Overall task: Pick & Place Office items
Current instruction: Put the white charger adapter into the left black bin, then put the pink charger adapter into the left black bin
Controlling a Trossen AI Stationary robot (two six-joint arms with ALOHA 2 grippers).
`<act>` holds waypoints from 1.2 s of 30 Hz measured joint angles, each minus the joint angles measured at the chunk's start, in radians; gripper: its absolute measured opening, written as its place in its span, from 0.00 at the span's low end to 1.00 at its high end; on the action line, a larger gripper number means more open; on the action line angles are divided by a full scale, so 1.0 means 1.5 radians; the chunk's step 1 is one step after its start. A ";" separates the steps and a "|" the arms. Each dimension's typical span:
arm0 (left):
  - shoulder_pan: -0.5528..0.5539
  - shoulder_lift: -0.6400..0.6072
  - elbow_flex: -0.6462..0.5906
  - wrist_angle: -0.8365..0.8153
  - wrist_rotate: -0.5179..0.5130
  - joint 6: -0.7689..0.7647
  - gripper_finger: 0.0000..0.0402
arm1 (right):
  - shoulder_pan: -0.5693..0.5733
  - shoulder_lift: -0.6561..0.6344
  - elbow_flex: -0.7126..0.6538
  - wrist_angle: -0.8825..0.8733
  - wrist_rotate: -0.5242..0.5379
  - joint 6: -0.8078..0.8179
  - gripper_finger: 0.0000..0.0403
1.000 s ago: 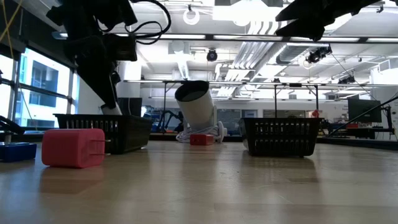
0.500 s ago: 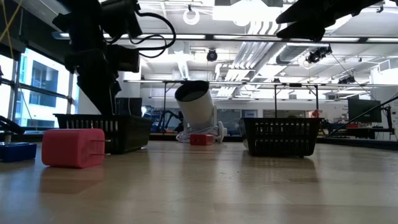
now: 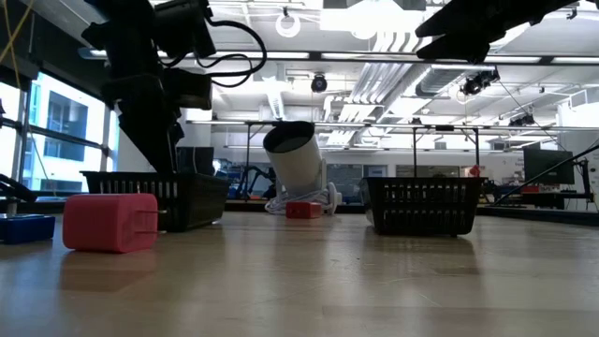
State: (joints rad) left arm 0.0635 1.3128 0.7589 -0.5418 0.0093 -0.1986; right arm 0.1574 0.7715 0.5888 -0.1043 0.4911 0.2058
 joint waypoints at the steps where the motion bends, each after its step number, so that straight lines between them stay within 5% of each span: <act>1: 0.000 0.000 0.000 0.000 0.000 0.000 0.31 | 0.000 0.000 0.000 0.000 0.000 0.000 0.69; 36: 0.000 0.000 0.007 0.000 -0.043 -0.028 0.44 | 0.000 0.006 0.000 -0.034 -0.015 0.020 0.69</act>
State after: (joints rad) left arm 0.0635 1.3125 0.7687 -0.5411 -0.0552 -0.2406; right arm 0.1574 0.7805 0.5894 -0.1555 0.4690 0.2358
